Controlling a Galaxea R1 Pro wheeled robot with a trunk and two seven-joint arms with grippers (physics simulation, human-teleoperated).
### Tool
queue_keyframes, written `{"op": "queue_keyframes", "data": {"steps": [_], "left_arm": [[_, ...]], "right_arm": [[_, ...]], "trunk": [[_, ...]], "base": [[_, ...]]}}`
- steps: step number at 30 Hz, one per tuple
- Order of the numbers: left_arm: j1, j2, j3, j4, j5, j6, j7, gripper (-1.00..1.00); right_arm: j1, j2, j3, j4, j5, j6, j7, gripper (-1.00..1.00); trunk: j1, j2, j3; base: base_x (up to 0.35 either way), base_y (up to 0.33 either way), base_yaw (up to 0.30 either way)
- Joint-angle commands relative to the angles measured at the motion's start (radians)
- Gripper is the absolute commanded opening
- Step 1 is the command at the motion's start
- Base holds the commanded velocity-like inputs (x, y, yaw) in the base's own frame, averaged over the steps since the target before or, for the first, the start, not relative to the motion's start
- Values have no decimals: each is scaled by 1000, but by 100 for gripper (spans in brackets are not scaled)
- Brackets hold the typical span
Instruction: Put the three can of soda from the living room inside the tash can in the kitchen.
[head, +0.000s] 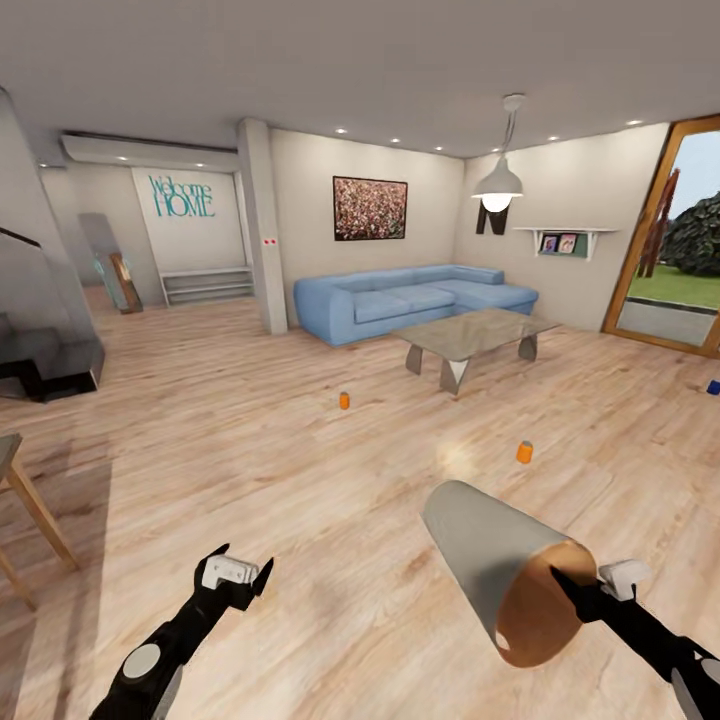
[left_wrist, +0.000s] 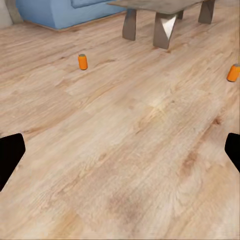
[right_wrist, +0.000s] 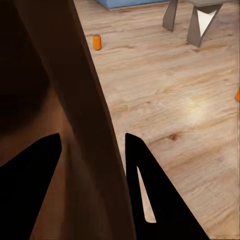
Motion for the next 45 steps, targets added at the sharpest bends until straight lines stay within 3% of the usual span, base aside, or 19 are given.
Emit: {"op": "queue_keyframes", "data": {"steps": [1,6,20,34,45], "left_arm": [[1,0,0,-12,-1,7,0,100],[2,-2,2,-23,-6,36,1,100],[0,-4,3,16,-9,55,6,100],[0,-4,1,37,-9,55,6,100],[0,-4,1,39,-9,56,4,100]], "right_arm": [[3,0,-6,-1,-16,-9,5,-100],[14,5,-28,46,-12,-49,-3,-100],[15,15,-30,56,-17,-54,-14,-100],[15,23,-28,68,-17,-49,-23,-100],[15,38,-28,70,-11,-53,-21,-100]], "trunk": [[0,0,0],[0,0,0],[0,0,0],[0,0,3],[0,0,4]], "base": [[292,149,0],[295,157,0],[298,160,-8],[300,156,-216],[300,161,-43]]}}
